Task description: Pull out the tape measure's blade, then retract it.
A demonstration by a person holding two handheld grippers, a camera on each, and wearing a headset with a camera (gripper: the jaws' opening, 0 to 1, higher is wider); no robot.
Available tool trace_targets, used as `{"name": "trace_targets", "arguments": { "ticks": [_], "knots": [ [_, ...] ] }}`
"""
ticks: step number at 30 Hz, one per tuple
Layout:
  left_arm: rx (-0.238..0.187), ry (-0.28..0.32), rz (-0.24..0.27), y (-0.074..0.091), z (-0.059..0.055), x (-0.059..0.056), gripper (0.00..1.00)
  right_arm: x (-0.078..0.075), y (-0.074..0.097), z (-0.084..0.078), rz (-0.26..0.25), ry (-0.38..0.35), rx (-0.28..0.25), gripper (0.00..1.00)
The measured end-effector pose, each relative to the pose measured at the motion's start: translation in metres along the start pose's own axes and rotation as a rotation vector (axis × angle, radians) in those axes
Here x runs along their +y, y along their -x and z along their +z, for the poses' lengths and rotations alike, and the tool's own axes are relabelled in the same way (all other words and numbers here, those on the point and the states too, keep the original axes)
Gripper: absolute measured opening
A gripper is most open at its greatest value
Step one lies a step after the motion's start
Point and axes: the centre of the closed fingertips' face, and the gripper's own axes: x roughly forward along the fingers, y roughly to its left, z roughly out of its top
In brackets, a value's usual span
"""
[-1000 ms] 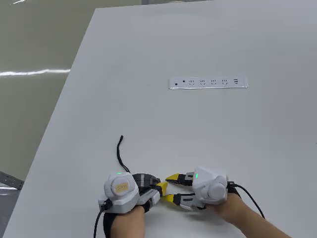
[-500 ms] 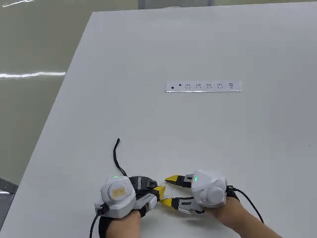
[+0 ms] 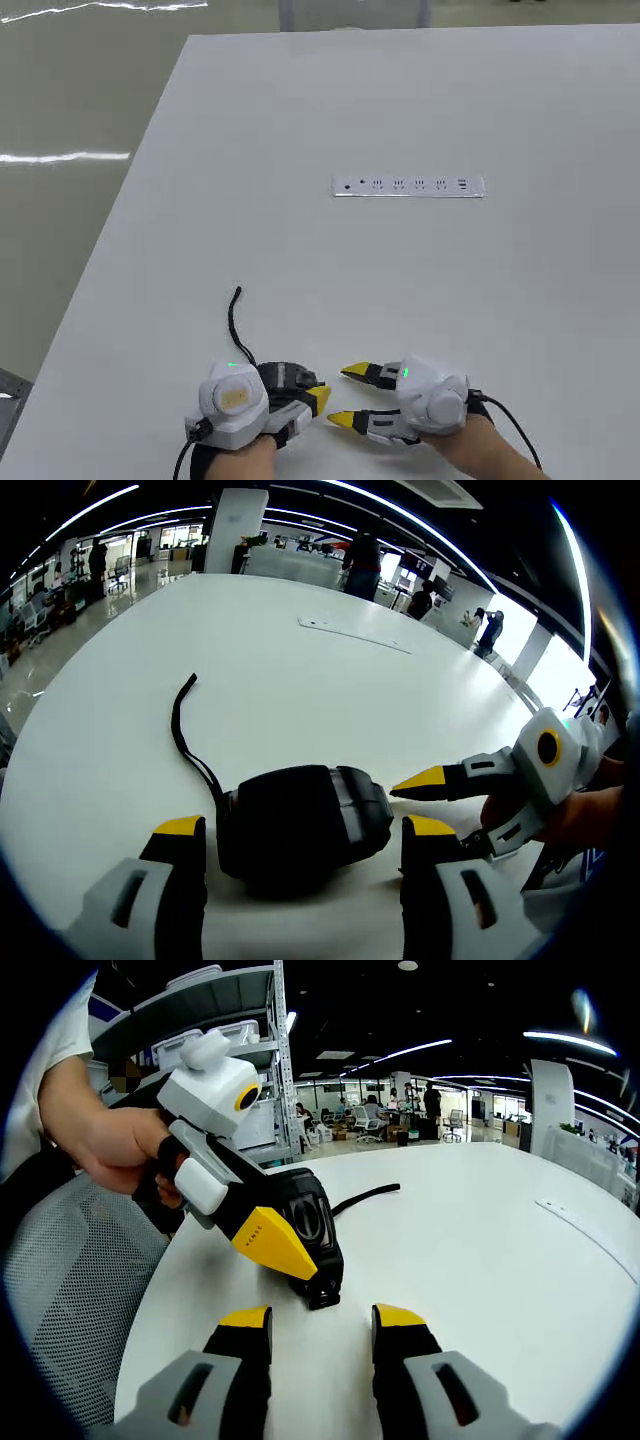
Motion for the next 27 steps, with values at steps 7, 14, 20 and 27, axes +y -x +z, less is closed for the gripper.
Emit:
{"name": "trace_targets", "arguments": {
  "ticks": [7, 14, 20, 27],
  "knots": [
    [-0.007, -0.019, -0.020, 0.004, -0.001, 0.000, 0.81, 0.002, 0.007, 0.001, -0.019, -0.006, 0.000, 0.41],
    [-0.018, -0.050, -0.060, 0.006, 0.000, -0.002, 0.81, 0.002, 0.015, -0.002, -0.042, -0.022, 0.004, 0.43],
    [-0.028, -0.086, -0.079, 0.010, 0.003, -0.003, 0.81, 0.005, 0.024, -0.001, -0.057, -0.035, 0.001, 0.44],
    [-0.027, -0.116, -0.115, 0.014, 0.002, -0.005, 0.79, 0.003, 0.032, 0.000, -0.074, -0.047, 0.003, 0.44]
  ]
}}
